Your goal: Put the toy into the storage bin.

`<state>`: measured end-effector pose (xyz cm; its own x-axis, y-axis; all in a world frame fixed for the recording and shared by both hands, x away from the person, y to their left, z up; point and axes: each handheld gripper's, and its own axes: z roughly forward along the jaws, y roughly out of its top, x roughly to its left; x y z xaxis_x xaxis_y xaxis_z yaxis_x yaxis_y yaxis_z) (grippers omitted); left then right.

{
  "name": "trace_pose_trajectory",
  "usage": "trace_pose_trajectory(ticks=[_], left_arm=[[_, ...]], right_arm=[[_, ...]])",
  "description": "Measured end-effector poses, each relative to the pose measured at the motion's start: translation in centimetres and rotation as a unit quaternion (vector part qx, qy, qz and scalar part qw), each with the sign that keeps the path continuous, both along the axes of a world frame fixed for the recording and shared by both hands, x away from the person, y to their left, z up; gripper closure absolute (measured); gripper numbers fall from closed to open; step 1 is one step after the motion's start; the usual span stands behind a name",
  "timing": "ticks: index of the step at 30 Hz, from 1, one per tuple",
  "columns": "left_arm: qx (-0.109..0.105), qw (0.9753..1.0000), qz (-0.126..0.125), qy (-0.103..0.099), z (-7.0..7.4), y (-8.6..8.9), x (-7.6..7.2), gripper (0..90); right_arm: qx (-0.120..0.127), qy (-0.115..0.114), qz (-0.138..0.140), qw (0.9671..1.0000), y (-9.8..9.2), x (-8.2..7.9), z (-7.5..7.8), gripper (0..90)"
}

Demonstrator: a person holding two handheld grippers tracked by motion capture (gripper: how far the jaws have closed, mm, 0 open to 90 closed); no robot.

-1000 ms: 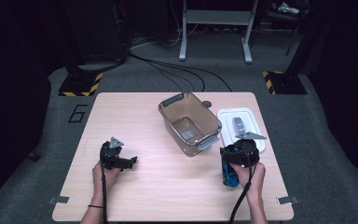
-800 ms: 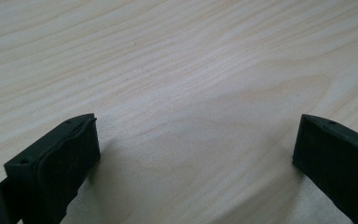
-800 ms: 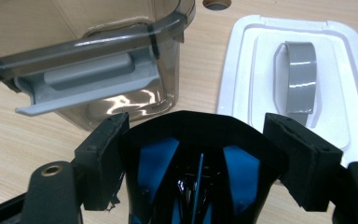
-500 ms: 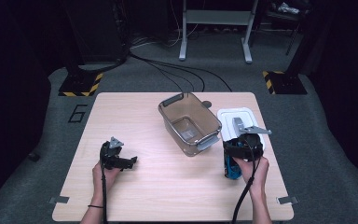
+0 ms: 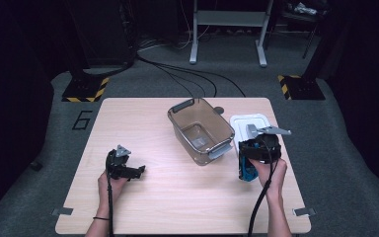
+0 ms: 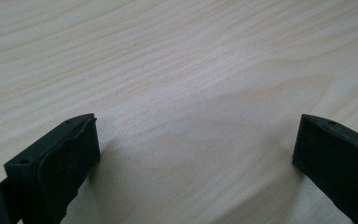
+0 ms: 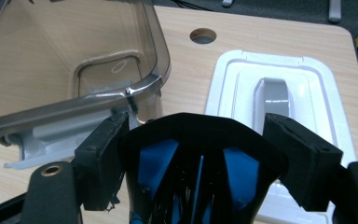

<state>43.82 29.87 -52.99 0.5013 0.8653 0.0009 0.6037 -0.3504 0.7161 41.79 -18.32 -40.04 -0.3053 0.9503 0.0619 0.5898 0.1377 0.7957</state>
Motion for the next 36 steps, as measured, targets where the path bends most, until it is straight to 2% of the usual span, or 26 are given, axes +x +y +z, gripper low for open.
trace_pose_trajectory(ticks=[15, 23, 36], left_arm=[[0.0, 1.0, 0.0, 0.0, 0.0, 0.0, 0.0, 0.4], [0.0, 1.0, 0.0, 0.0, 0.0, 0.0, 0.0, 0.4], [0.0, 1.0, 0.0, 0.0, 0.0, 0.0, 0.0, 0.4]], right_arm=[[0.006, -0.006, -0.015, 0.9999, -1.1, 1.9, 0.8, 24.0], [0.001, -0.008, -0.021, 0.9997, -1.4, 2.6, 1.2, 24.0], [-0.01, -0.023, -0.03, 0.9992, -1.7, 3.7, 2.8, 24.0]])
